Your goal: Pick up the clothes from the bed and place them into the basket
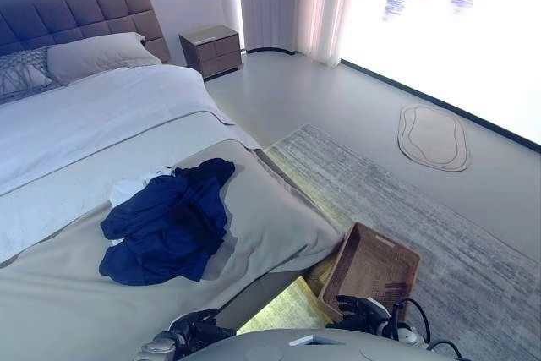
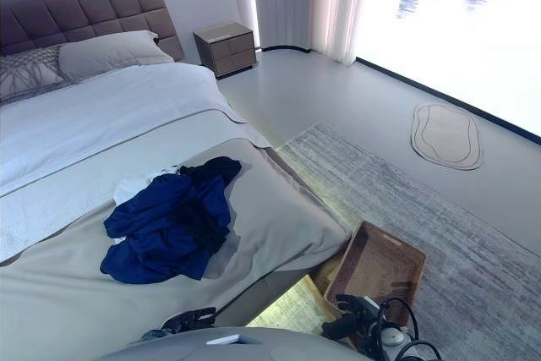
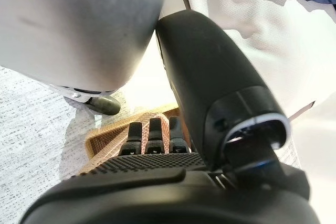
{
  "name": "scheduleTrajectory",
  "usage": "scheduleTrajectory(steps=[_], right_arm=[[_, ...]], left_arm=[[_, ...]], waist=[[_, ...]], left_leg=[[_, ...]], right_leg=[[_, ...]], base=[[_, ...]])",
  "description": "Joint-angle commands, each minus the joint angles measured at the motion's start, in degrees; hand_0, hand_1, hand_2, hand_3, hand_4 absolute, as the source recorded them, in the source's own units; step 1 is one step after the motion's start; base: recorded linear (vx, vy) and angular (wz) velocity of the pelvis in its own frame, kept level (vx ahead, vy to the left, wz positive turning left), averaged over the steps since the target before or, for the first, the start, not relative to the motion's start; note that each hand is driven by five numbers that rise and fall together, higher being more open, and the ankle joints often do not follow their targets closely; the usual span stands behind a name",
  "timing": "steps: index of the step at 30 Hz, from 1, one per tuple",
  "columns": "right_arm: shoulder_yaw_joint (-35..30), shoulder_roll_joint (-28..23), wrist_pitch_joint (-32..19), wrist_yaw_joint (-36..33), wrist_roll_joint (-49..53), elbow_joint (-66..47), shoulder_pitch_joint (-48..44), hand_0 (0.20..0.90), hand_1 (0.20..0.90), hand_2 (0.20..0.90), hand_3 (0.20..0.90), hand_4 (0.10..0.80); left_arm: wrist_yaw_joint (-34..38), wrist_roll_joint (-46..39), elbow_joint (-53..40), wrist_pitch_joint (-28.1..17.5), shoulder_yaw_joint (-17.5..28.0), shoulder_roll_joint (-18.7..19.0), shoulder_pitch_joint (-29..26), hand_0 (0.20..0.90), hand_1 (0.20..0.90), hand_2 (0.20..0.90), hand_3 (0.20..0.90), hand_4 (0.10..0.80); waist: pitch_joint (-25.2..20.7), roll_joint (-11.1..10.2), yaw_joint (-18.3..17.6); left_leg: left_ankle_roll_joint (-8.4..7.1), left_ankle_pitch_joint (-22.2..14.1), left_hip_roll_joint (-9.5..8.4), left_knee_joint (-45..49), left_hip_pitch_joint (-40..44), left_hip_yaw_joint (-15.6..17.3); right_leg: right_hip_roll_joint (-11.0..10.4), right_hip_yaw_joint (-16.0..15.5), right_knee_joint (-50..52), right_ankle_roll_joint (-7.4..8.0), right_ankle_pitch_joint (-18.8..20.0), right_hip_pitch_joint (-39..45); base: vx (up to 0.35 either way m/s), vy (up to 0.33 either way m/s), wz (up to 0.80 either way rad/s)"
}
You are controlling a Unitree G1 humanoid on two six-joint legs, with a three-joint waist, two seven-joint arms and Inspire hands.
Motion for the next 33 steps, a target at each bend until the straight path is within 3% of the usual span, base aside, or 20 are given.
scheduleTrajectory(steps=[1, 12, 18, 21, 24, 28, 30, 33], right_arm=[[1.2, 0.3, -0.8, 0.6, -2.0, 1.9, -4.3, 0.900, 0.900, 0.900, 0.900, 0.800], [0.9, 0.7, 0.4, 0.5, -0.4, 1.9, -4.0, 0.900, 0.900, 0.900, 0.900, 0.800], [-4.2, 1.7, 4.3, 2.2, 14.2, 3.2, -3.3, 0.900, 0.900, 0.900, 0.900, 0.800], [-7.6, 2.1, 2.3, 1.8, 25.8, 3.3, -2.8, 0.900, 0.900, 0.900, 0.900, 0.800], [-15.5, 3.0, 8.4, -2.6, 40.9, 2.5, -3.0, 0.900, 0.900, 0.900, 0.900, 0.800], [-19.7, 3.7, 13.6, 1.6, 54.2, 1.4, -3.7, 0.900, 0.900, 0.900, 0.900, 0.800], [-19.4, 4.7, 12.0, 4.6, 58.4, -2.6, -4.3, 0.900, 0.900, 0.900, 0.900, 0.800], [-15.6, 5.3, 5.3, 3.9, 54.7, -11.7, -4.9, 0.900, 0.900, 0.900, 0.900, 0.800]], left_arm=[[-0.5, 0.7, 2.1, -1.2, -0.6, 1.0, -4.5, 0.900, 0.900, 0.900, 0.900, 0.800], [-0.8, 0.7, 2.5, -0.1, -0.4, 0.7, -4.4, 0.900, 0.900, 0.900, 0.900, 0.800], [-0.3, 0.4, 2.8, -0.1, -0.1, 0.4, -4.1, 0.900, 0.900, 0.900, 0.900, 0.800], [-0.4, -0.1, 2.6, 0.4, 0.0, 0.3, -3.8, 0.900, 0.900, 0.900, 0.900, 0.800], [-0.6, -0.7, 3.0, 0.2, 0.3, 0.1, -2.9, 0.900, 0.900, 0.900, 0.900, 0.800], [-0.6, -0.5, 3.7, -0.3, 0.3, 0.1, -2.3, 0.900, 0.900, 0.900, 0.900, 0.800], [-0.5, 0.0, 3.9, -1.1, 0.2, 0.0, -1.6, 0.900, 0.900, 0.900, 0.900, 0.800], [0.4, 0.0, 3.0, -1.7, -0.8, -0.3, -0.3, 0.900, 0.900, 0.900, 0.900, 0.800]], waist=[[3.4, -1.3, -0.2], [3.3, -1.5, -0.2], [3.3, -1.1, -0.5], [3.3, -0.7, -0.8], [3.2, -0.2, -1.0], [3.2, -0.1, -0.5], [3.2, -0.3, 0.1], [3.4, -0.5, 0.9]], left_leg=[[3.94, -7.0, -6.50, 0.6, 3.3, 0.0], [3.92, -6.9, -6.47, 0.5, 3.2, 0.1], [3.95, -6.9, -6.39, 0.5, 3.4, 0.4], [3.99, -6.8, -6.44, 0.5, 3.5, 0.4], [4.23, -7.0, -6.48, 0.5, 4.0, 0.3], [4.35, -7.3, -6.57, 0.5, 4.3, -0.1], [4.43, -7.3, -6.64, 0.5, 4.4, -0.6], [4.61, -7.4, -6.84, 0.6, 4.2, -1.4]], right_leg=[[1.0, -1.2, 2.4, -0.89, -5.8, 4.0], [1.0, -1.2, 2.3, -0.87, -5.7, 4.0], [1.1, -1.2, 2.8, -1.00, -6.0, 4.0], [1.1, -1.1, 3.4, -1.06, -6.3, 4.0], [1.0, -0.9, 4.1, -1.02, -6.7, 4.2], [0.9, -1.0, 4.4, -1.05, -7.0, 4.6], [0.7, -1.3, 4.6, -1.08, -7.1, 4.8], [0.2, -2.0, 5.0, -1.13, -7.3, 4.8]], base=[[0.000, 0.000, 0.00], [0.000, 0.000, 0.00], [0.000, 0.000, 0.00], [0.039, 0.046, -0.01], [0.054, 0.053, -0.01], [0.040, 0.030, 0.02], [0.043, 0.027, 0.02], [0.018, 0.034, 0.09]])
